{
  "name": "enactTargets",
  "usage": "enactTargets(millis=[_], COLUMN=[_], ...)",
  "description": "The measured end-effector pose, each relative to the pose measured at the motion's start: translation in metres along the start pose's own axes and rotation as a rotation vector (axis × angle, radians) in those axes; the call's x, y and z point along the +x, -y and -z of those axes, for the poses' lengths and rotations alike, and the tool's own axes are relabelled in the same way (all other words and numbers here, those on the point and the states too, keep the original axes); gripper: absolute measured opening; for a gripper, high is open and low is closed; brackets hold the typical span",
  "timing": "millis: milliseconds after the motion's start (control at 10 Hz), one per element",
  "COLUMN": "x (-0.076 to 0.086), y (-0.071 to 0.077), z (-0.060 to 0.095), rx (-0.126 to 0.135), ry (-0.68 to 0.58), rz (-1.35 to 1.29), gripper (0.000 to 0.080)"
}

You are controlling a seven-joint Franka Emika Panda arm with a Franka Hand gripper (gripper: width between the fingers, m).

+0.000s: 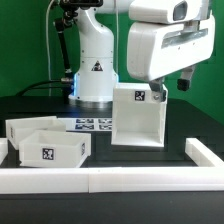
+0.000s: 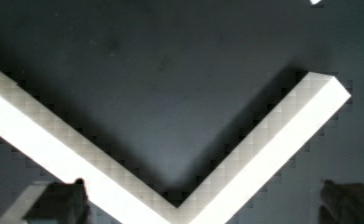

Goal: Assemble drawer

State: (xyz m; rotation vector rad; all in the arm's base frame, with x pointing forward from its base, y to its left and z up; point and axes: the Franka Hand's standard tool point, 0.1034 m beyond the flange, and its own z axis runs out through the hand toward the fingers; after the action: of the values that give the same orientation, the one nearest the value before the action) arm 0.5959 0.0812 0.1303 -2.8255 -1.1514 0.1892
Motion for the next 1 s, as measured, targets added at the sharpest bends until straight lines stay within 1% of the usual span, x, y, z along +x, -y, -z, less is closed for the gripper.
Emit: enactTargets(millis=[100,700,800,900,1000], x=[0.000,-0.002,-0.008,-0.017,-0.019], y=[0.000,0.000,0.003,0.009,0.013], z=[0.000,-0.001,-0.004,-0.010,-0.013], rx=[0.003,0.001,-0.017,-0.010,-0.004], ry=[0.002,0.000,-0.021,-0.021,-0.020], rz=[-0.006,-0.040,-0.121,-0.226,-0.299], gripper=[0.0650,0.0650,0.0650,0.0650,0.0650])
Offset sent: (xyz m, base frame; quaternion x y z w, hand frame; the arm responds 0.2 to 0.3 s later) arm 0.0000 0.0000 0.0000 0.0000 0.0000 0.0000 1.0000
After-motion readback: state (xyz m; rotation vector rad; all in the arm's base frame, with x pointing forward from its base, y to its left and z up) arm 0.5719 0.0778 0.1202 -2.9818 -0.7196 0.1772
